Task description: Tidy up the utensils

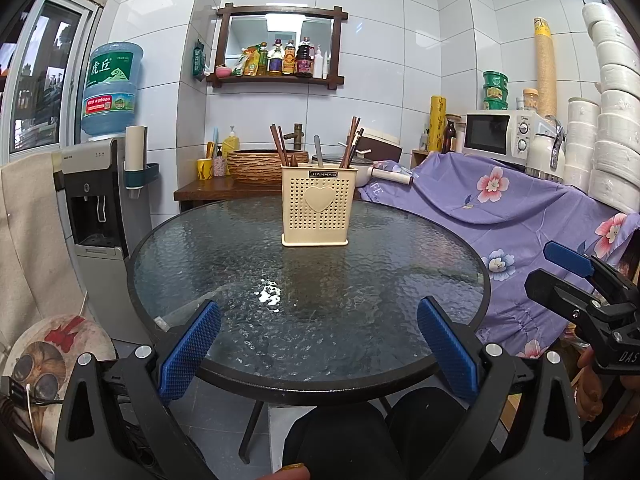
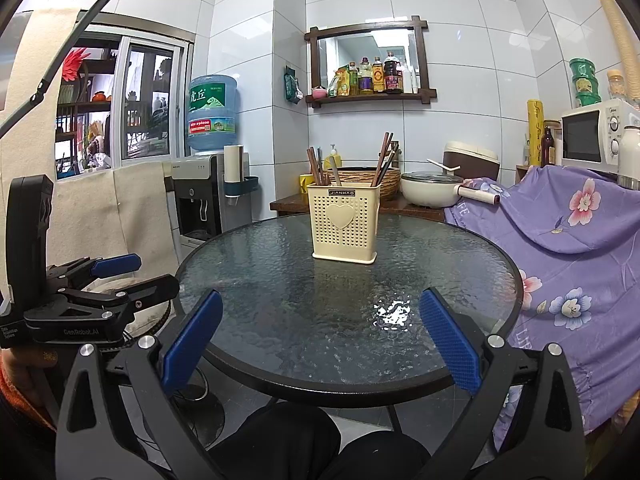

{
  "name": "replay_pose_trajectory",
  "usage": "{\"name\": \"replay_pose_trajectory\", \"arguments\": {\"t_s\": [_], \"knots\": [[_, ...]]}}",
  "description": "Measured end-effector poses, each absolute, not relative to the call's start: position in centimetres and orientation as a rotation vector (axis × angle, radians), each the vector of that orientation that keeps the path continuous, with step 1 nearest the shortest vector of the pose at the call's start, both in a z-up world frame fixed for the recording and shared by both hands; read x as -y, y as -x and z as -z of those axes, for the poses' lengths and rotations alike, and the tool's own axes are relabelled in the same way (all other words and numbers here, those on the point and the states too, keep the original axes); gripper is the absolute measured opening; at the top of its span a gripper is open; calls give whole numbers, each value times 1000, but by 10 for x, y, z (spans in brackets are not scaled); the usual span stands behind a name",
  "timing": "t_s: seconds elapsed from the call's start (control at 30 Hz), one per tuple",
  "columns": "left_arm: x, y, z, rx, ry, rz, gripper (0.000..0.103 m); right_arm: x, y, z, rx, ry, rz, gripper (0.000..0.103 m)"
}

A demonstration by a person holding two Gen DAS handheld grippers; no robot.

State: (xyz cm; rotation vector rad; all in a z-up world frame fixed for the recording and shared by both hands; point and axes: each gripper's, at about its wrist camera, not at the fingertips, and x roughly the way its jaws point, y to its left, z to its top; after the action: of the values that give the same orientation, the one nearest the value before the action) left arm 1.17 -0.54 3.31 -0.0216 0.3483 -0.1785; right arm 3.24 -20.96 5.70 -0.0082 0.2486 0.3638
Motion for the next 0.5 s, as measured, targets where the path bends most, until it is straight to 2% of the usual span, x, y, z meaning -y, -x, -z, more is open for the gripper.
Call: {"name": "replay_pose_trajectory", "arguments": {"t_s": [0.5], "knots": [[8, -13, -30, -355, 13, 191, 97, 209, -32, -57, -248, 9, -362, 97]]}}
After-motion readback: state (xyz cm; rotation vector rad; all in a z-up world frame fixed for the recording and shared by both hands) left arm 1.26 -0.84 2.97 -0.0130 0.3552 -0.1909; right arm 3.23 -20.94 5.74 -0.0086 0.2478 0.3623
